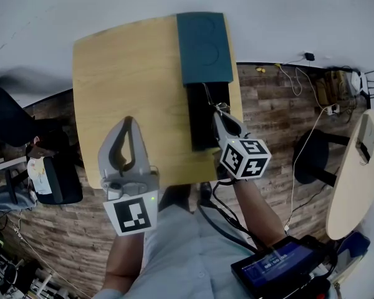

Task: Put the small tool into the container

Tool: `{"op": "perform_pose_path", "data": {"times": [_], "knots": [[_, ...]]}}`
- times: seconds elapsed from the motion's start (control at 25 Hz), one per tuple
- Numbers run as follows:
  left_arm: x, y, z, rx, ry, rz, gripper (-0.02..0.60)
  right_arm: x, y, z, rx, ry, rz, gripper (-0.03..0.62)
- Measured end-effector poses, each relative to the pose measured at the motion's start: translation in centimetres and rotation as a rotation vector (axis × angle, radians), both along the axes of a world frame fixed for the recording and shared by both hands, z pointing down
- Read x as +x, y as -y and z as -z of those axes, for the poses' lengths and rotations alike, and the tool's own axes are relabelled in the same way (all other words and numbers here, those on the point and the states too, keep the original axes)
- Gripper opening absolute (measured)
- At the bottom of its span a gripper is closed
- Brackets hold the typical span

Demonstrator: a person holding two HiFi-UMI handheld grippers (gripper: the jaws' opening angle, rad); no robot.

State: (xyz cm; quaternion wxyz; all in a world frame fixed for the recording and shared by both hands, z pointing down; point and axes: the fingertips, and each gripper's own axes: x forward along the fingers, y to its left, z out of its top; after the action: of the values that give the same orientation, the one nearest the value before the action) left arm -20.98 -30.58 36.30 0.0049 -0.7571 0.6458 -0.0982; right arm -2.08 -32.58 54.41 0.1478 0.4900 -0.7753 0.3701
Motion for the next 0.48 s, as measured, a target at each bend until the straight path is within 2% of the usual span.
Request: {"op": "perform_pose_path", "data": {"times": [0.48], "knots": [[-1.2,1.1,-0.9,-0.020,-0.001,0.017,0.012,-0.7,1.4,-1.2,-0.048,0.040,-0.019,0.006]]}}
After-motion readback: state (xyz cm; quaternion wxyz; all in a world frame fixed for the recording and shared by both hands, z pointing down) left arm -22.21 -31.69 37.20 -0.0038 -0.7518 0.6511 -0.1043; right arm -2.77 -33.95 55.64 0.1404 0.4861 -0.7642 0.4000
